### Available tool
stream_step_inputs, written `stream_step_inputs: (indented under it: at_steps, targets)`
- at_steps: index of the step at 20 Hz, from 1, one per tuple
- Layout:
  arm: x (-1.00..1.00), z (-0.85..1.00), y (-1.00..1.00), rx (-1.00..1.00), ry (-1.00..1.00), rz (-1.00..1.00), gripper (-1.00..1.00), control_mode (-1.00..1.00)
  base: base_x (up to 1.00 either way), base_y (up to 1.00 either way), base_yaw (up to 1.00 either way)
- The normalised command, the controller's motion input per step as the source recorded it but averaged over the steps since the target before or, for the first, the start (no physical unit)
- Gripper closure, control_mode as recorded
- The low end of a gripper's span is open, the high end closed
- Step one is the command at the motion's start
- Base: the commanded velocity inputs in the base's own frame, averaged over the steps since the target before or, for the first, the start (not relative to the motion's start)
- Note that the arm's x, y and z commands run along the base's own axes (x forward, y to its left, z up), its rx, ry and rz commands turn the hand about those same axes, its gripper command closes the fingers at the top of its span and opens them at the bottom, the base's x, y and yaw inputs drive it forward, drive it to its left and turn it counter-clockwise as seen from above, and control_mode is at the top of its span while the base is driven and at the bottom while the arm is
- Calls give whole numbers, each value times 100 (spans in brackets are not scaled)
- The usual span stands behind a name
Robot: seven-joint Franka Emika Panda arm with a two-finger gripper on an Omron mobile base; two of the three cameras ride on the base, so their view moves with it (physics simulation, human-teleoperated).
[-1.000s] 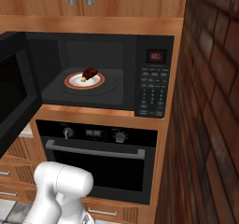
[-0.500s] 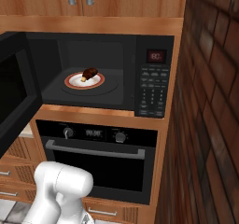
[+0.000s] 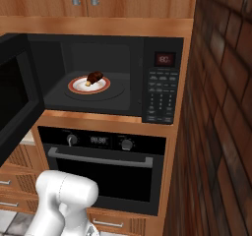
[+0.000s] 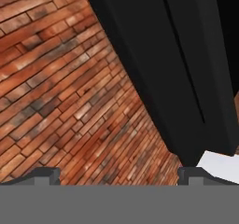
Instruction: Transport the steak from the fridge to the microwave and turn on the microwave.
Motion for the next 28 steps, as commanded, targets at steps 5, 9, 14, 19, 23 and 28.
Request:
stream_step_inputs:
  at_steps: [5, 9, 14, 19, 23, 28]
  targets:
    - [30, -7, 0, 0, 0, -1, -100, -100, 0, 0, 0]
    - [35, -8, -5, 0, 1, 0, -100, -100, 0, 0, 0]
    - [26, -6, -2, 0, 1, -2, -100, -100, 0, 0, 0]
    - [21, -14, 4, -1, 0, -9, -100, -100, 0, 0, 0]
    - [21, -15, 14, -2, 0, -11, -100, -100, 0, 0, 0]
    - [28, -15, 28, -4, 0, -11, -100, -100, 0, 0, 0]
